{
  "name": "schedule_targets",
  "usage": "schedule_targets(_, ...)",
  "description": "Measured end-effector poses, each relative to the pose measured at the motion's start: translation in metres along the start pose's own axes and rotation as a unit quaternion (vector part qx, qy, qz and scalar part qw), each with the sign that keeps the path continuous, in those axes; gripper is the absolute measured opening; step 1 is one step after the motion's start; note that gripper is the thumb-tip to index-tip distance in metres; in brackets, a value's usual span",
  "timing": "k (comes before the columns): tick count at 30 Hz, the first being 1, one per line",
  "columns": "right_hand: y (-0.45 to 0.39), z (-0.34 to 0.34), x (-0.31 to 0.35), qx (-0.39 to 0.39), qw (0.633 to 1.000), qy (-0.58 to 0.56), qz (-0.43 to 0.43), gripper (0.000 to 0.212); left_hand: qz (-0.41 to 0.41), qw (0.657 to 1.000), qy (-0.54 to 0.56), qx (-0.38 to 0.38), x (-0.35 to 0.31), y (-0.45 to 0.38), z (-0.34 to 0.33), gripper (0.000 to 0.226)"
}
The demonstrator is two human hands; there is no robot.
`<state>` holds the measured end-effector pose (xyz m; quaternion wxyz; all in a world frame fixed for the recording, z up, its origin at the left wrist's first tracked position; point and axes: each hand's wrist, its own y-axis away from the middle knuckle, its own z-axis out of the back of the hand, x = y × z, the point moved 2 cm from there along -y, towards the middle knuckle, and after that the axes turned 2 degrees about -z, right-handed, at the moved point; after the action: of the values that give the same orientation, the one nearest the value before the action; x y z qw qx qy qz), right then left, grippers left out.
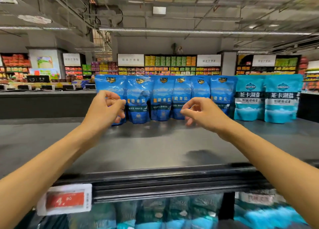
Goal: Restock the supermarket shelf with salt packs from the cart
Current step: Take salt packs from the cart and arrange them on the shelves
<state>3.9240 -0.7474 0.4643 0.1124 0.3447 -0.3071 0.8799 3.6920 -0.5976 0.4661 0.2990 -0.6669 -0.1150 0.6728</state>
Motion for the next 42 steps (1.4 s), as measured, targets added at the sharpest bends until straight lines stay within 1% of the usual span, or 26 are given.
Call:
schedule_targets(2, 0.034, 0.027, -0.005, -0.03, 0.998, -0.052, 0.016, 0.008, -0.006, 0.998, 0.051, 0.037, -0.018, 0.026, -0.032, 0.009)
schedule_targets(5, 0.09, 0.065, -0.022, -0.071, 0.995, -0.067, 0.037, 0.005, 0.002, 0.983, 0.14, 0.117, -0.04, 0.072, -0.087, 0.009)
schedule_targets(6, 0.111, 0.077, -0.032, -0.089, 0.993, -0.061, 0.042, 0.005, 0.007, 0.974, 0.17, 0.15, -0.046, 0.09, -0.106, 0.011)
schedule_targets(8, 0.158, 0.103, -0.055, -0.137, 0.99, -0.01, 0.042, 0.004, 0.009, 0.954, 0.212, 0.209, -0.056, 0.128, -0.146, 0.013)
schedule_targets(10, 0.212, 0.125, -0.082, -0.184, 0.983, 0.021, 0.017, 0.008, 0.001, 0.938, 0.231, 0.26, -0.061, 0.169, -0.187, 0.013)
schedule_targets(13, 0.3, 0.155, -0.127, -0.266, 0.962, 0.017, -0.063, 0.009, 0.006, 0.915, 0.228, 0.334, -0.055, 0.236, -0.254, 0.015)
schedule_targets(15, 0.364, 0.172, -0.158, -0.321, 0.936, 0.023, -0.141, 0.008, 0.03, 0.891, 0.216, 0.398, -0.045, 0.288, -0.298, 0.015)
schedule_targets(17, 0.428, 0.185, -0.187, -0.362, 0.905, 0.058, -0.217, 0.006, 0.059, 0.862, 0.192, 0.465, -0.034, 0.344, -0.34, 0.014)
schedule_targets(19, 0.493, 0.192, -0.212, -0.397, 0.868, 0.067, -0.291, 0.008, 0.09, 0.827, 0.157, 0.532, -0.02, 0.404, -0.377, 0.016)
schedule_targets(21, 0.553, 0.194, -0.235, -0.422, 0.83, 0.064, -0.359, 0.011, 0.12, 0.781, 0.123, 0.6, 0.001, 0.466, -0.411, 0.017)
schedule_targets(24, 0.639, 0.191, -0.276, -0.448, 0.773, 0.055, -0.446, 0.009, 0.147, 0.714, 0.058, 0.683, 0.036, 0.562, -0.455, 0.02)
schedule_targets(25, 0.67, 0.189, -0.291, -0.453, 0.75, 0.057, -0.478, 0.007, 0.156, 0.691, 0.035, 0.705, 0.049, 0.596, -0.468, 0.021)
schedule_targets(26, 0.7, 0.186, -0.307, -0.454, 0.726, 0.061, -0.513, 0.007, 0.158, 0.662, 0.006, 0.733, 0.061, 0.631, -0.48, 0.023)
schedule_targets(28, 0.758, 0.175, -0.339, -0.443, 0.683, 0.061, -0.578, 0.011, 0.183, 0.609, -0.053, 0.77, 0.088, 0.697, -0.501, 0.03)
schedule_targets(29, 0.786, 0.166, -0.357, -0.436, 0.66, 0.045, -0.61, 0.012, 0.209, 0.594, -0.074, 0.773, 0.103, 0.731, -0.512, 0.033)
schedule_targets(30, 0.814, 0.155, -0.374, -0.426, 0.635, 0.028, -0.644, 0.011, 0.217, 0.584, -0.092, 0.777, 0.12, 0.76, -0.52, 0.036)
schedule_targets(31, 0.84, 0.144, -0.391, -0.412, 0.608, 0.018, -0.678, 0.01, 0.226, 0.584, -0.098, 0.774, 0.139, 0.786, -0.53, 0.039)
schedule_targets(33, 0.891, 0.117, -0.423, -0.386, 0.555, -0.002, -0.737, 0.008, 0.18, 0.546, -0.164, 0.801, 0.177, 0.828, -0.542, 0.038)
schedule_targets(34, 0.912, 0.103, -0.437, -0.381, 0.534, -0.032, -0.754, 0.01, 0.123, 0.522, -0.192, 0.822, 0.196, 0.844, -0.548, 0.033)
schedule_targets(35, 0.931, 0.085, -0.45, -0.359, 0.519, -0.059, -0.773, 0.017, 0.124, 0.511, -0.23, 0.819, 0.22, 0.858, -0.549, 0.027)
schedule_targets(36, 0.949, 0.068, -0.463, -0.324, 0.518, -0.073, -0.788, 0.026, 0.135, 0.494, -0.259, 0.819, 0.238, 0.87, -0.553, 0.019)
schedule_targets(37, 0.965, 0.052, -0.475, -0.293, 0.52, -0.073, -0.799, 0.03, 0.143, 0.507, -0.273, 0.805, 0.259, 0.88, -0.557, 0.016)
schedule_targets(38, 0.98, 0.037, -0.485, -0.277, 0.515, -0.071, -0.808, 0.03, 0.132, 0.505, -0.286, 0.804, 0.278, 0.892, -0.558, 0.022)
schedule_targets(40, 1.006, 0.013, -0.503, -0.271, 0.504, -0.058, -0.818, 0.021, 0.113, 0.49, -0.296, 0.812, 0.303, 0.91, -0.562, 0.033)
schedule_targets(41, 1.017, 0.002, -0.511, -0.263, 0.5, -0.047, -0.824, 0.025, 0.092, 0.481, -0.319, 0.812, 0.317, 0.918, -0.564, 0.038)
schedule_targets(42, 1.028, -0.008, -0.518, -0.237, 0.492, -0.039, -0.837, 0.032, 0.07, 0.473, -0.349, 0.806, 0.332, 0.924, -0.565, 0.049)
